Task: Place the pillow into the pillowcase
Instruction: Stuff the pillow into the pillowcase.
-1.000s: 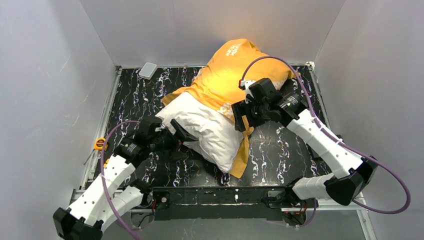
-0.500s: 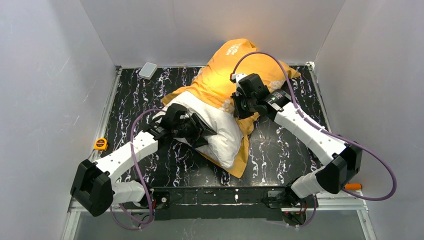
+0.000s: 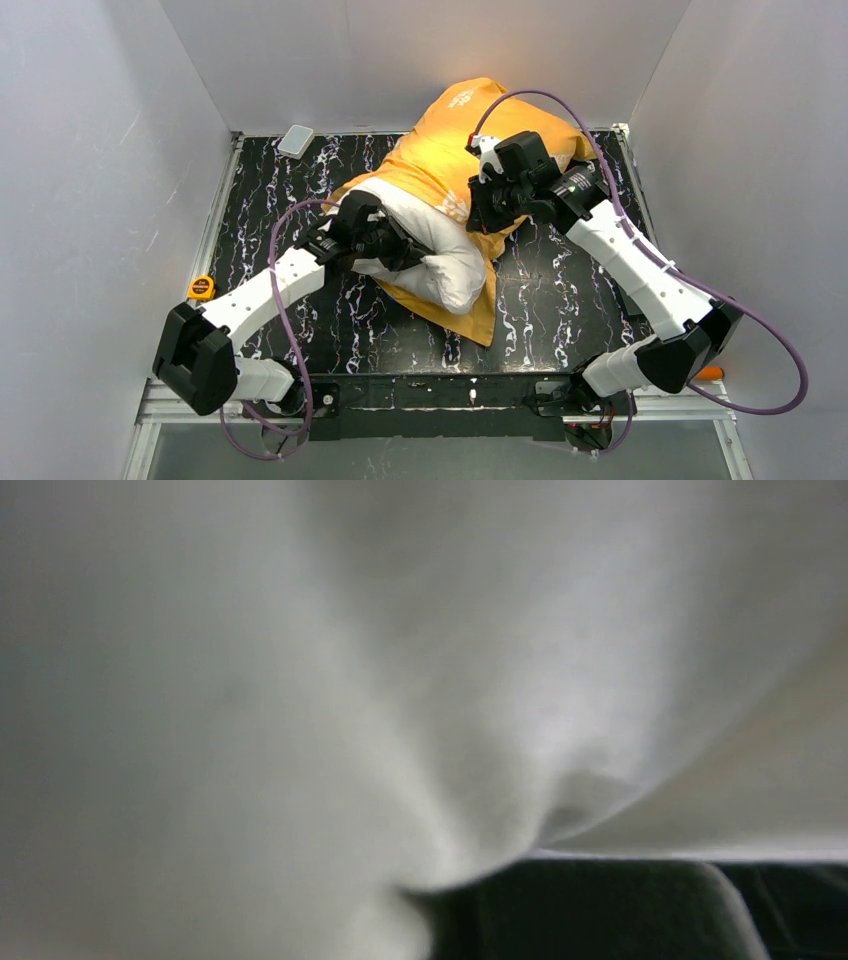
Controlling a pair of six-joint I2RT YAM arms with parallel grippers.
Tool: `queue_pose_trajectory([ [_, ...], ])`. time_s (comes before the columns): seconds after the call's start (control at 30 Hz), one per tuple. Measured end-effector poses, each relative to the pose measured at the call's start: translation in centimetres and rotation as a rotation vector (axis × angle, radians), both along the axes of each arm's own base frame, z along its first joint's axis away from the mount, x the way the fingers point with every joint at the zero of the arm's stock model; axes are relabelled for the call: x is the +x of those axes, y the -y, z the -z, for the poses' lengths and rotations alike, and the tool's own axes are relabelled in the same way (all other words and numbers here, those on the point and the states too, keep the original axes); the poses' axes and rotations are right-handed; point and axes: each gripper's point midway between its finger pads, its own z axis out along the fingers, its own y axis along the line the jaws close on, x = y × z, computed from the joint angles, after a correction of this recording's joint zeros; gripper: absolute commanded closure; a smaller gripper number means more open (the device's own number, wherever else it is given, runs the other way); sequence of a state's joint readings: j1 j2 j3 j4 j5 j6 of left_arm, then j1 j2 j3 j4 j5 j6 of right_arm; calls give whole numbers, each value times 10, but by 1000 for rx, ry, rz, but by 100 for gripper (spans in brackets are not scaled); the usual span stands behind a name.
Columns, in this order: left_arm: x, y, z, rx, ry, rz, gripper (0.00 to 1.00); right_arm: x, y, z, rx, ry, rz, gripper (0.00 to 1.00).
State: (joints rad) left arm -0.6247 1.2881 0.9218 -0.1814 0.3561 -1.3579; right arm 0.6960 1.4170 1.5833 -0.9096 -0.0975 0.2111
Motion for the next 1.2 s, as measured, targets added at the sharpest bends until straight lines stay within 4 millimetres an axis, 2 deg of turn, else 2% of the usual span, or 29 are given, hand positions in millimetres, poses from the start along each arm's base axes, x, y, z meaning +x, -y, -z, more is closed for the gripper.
queue_pose_trajectory([
  [0.23, 34, 17, -17, -3, 46, -15, 100, -13, -29, -22, 217, -97, -59, 99],
  [0.5, 75, 21, -8, 59, 85, -96, 100, -17, -74, -23, 540, -335, 3, 99],
  [0.63, 85, 18, -5, 92, 110, -128, 100, -18, -77, -21, 577, -394, 28, 99],
  [0.67, 85, 17, -4, 96, 117, -126, 93, -20, -76, -18, 563, -403, 28, 99],
  [0.7, 85, 17, -5, 99, 123, -122, 79, -22, -74, -15, 548, -411, 29, 99],
  [0.8, 77, 12, -4, 121, 147, -96, 38, -32, -66, -4, 478, -434, 34, 99],
  [0.87, 64, -1, -7, 144, 165, -92, 22, -37, -63, -1, 448, -441, 27, 99],
  [0.97, 36, -32, -21, 171, 197, -111, 11, -46, -58, -2, 406, -448, 5, 99],
  [1.1, -2, -81, -52, 177, 260, -150, 4, -55, -54, -8, 374, -443, -30, 99],
  [1.2, -32, -100, -58, 177, 272, -125, 2, -56, -53, -10, 369, -432, -42, 99],
])
